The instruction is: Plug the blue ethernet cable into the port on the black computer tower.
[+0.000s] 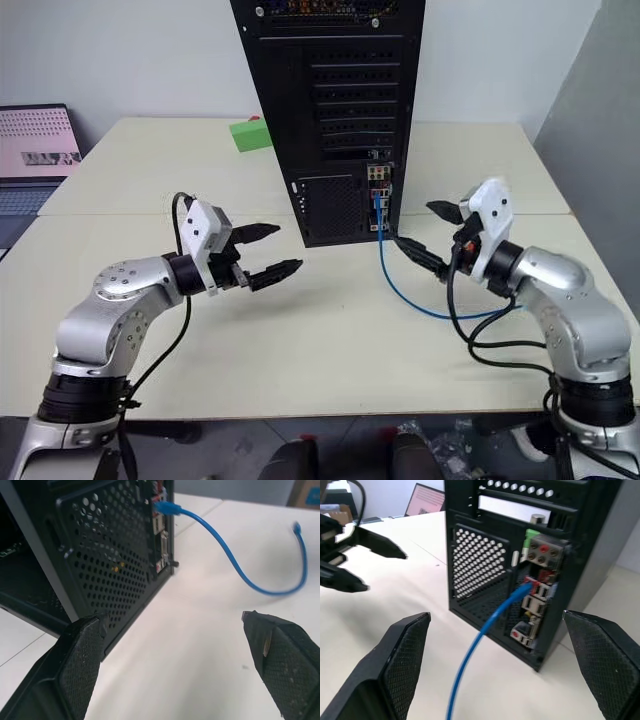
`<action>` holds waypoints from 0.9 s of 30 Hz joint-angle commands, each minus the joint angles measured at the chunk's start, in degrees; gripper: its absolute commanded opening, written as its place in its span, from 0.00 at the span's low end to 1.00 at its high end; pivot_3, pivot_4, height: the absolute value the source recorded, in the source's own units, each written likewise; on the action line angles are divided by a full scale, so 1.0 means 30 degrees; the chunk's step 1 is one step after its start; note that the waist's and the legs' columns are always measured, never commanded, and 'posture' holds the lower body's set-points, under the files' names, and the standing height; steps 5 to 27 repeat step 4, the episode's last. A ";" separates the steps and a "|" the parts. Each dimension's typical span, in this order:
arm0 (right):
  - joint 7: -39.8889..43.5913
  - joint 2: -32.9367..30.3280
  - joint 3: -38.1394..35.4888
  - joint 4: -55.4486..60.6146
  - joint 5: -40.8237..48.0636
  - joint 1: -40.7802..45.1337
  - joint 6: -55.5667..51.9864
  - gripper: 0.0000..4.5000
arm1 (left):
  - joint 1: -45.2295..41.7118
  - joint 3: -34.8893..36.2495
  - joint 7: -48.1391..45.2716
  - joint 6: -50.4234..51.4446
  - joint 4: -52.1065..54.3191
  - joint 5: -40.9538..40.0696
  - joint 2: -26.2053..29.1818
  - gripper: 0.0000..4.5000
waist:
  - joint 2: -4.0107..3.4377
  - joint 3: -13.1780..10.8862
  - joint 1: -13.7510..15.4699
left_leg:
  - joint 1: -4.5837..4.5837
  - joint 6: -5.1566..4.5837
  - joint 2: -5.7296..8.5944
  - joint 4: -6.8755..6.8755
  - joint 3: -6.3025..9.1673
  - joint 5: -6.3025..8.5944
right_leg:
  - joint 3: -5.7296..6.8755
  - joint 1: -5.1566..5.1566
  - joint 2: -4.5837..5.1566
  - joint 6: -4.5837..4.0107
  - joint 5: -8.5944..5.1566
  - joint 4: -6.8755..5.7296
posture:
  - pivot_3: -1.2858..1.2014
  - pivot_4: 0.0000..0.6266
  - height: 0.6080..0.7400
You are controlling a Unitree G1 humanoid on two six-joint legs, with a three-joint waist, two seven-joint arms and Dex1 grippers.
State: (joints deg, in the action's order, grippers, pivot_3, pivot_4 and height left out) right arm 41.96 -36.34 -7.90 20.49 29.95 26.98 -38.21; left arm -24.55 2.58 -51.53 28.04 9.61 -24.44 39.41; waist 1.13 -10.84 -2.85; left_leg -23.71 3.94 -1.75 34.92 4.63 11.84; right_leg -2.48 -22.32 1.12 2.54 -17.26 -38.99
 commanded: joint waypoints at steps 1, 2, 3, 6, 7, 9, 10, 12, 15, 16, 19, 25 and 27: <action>0.1045 -0.0458 -0.0482 -0.0349 0.0729 0.0831 0.0529 1.00 | -0.0499 0.0168 -0.1276 0.0011 0.1045 -0.0782 0.0596 1.00 | 0.0002 -0.0001 -0.0002 | 0.0000 0.0000 0.0000 0.0000 -0.0004 0.0000 | -0.0004 0.0000 0.0001 0.0000 0.0000 0.0000 | 0.52 0.24 1.00; 0.1227 -0.0536 -0.0505 -0.0575 0.0750 0.0922 0.0603 1.00 | -0.0453 0.0201 -0.1540 0.0186 0.1241 -0.0987 0.0722 1.00 | 0.0002 -0.0001 0.0001 | -0.0002 0.0001 0.0000 0.0000 -0.0005 0.0000 | -0.0005 0.0000 0.0001 0.0000 0.0000 0.0001 | 0.52 0.24 1.00; 0.1409 -0.0611 -0.0469 -0.0756 0.0736 0.0970 0.0657 1.00 | -0.0404 0.0249 -0.1763 0.0310 0.1437 -0.1166 0.0826 1.00 | 0.0002 -0.0001 0.0006 | -0.0002 0.0000 0.0000 0.0000 -0.0004 0.0000 | -0.0003 0.0000 0.0001 0.0001 0.0000 0.0000 | 0.52 0.24 1.00; 0.1529 -0.0658 -0.0440 -0.0866 0.0727 0.0994 0.0688 1.00 | -0.0371 0.0281 -0.1898 0.0389 0.1569 -0.1284 0.0889 1.00 | 0.0002 -0.0001 0.0006 | -0.0001 0.0001 0.0000 0.0001 -0.0003 0.0000 | -0.0003 0.0000 0.0001 0.0000 0.0000 -0.0001 | 0.52 0.24 1.00; 0.1529 -0.0658 -0.0440 -0.0866 0.0727 0.0994 0.0688 1.00 | -0.0371 0.0281 -0.1898 0.0389 0.1569 -0.1284 0.0889 1.00 | 0.0002 -0.0001 0.0006 | -0.0001 0.0001 0.0000 0.0001 -0.0003 0.0000 | -0.0003 0.0000 0.0001 0.0000 0.0000 -0.0001 | 0.52 0.24 1.00; 0.1529 -0.0658 -0.0440 -0.0866 0.0727 0.0994 0.0688 1.00 | -0.0371 0.0281 -0.1898 0.0389 0.1569 -0.1284 0.0889 1.00 | 0.0002 -0.0001 0.0006 | -0.0001 0.0001 0.0000 0.0001 -0.0003 0.0000 | -0.0003 0.0000 0.0001 0.0000 0.0000 -0.0001 | 0.52 0.24 1.00; 0.1529 -0.0658 -0.0440 -0.0866 0.0727 0.0994 0.0688 1.00 | -0.0371 0.0281 -0.1898 0.0389 0.1569 -0.1284 0.0889 1.00 | 0.0002 -0.0001 0.0006 | -0.0001 0.0001 0.0000 0.0001 -0.0003 0.0000 | -0.0003 0.0000 0.0001 0.0000 0.0000 -0.0001 | 0.52 0.24 1.00; 0.1529 -0.0658 -0.0440 -0.0866 0.0727 0.0994 0.0688 1.00 | -0.0371 0.0281 -0.1898 0.0389 0.1569 -0.1284 0.0889 1.00 | 0.0002 -0.0001 0.0006 | -0.0001 0.0001 0.0000 0.0001 -0.0003 0.0000 | -0.0003 0.0000 0.0001 0.0000 0.0000 -0.0001 | 0.52 0.24 1.00; 0.1529 -0.0658 -0.0440 -0.0866 0.0727 0.0994 0.0688 1.00 | -0.0371 0.0281 -0.1898 0.0389 0.1569 -0.1284 0.0889 1.00 | 0.0002 -0.0001 0.0006 | -0.0001 0.0001 0.0000 0.0001 -0.0003 0.0000 | -0.0003 0.0000 0.0001 0.0000 0.0000 -0.0001 | 0.52 0.24 1.00; 0.1529 -0.0658 -0.0440 -0.0866 0.0727 0.0994 0.0688 1.00 | -0.0371 0.0281 -0.1898 0.0389 0.1569 -0.1284 0.0889 1.00 | 0.0002 -0.0001 0.0006 | -0.0001 0.0001 0.0000 0.0001 -0.0003 0.0000 | -0.0003 0.0000 0.0001 0.0000 0.0000 -0.0001 | 0.52 0.24 1.00; 0.1529 -0.0658 -0.0440 -0.0866 0.0727 0.0994 0.0688 1.00 | -0.0371 0.0281 -0.1898 0.0389 0.1569 -0.1284 0.0889 1.00 | 0.0002 -0.0001 0.0006 | -0.0001 0.0001 0.0000 0.0001 -0.0003 0.0000 | -0.0003 0.0000 0.0001 0.0000 0.0000 -0.0001 | 0.52 0.24 1.00; 0.1529 -0.0658 -0.0440 -0.0866 0.0727 0.0994 0.0688 1.00 | -0.0371 0.0281 -0.1898 0.0389 0.1569 -0.1284 0.0889 1.00 | 0.0002 -0.0001 0.0006 | -0.0001 0.0001 0.0000 0.0001 -0.0003 0.0000 | -0.0003 0.0000 0.0001 0.0000 0.0000 -0.0001 | 0.52 0.24 1.00; 0.1529 -0.0658 -0.0440 -0.0866 0.0727 0.0994 0.0688 1.00 | -0.0371 0.0281 -0.1898 0.0389 0.1569 -0.1284 0.0889 1.00 | 0.0002 -0.0001 0.0006 | -0.0001 0.0001 0.0000 0.0001 -0.0003 0.0000 | -0.0003 0.0000 0.0001 0.0000 0.0000 -0.0001 | 0.52 0.24 1.00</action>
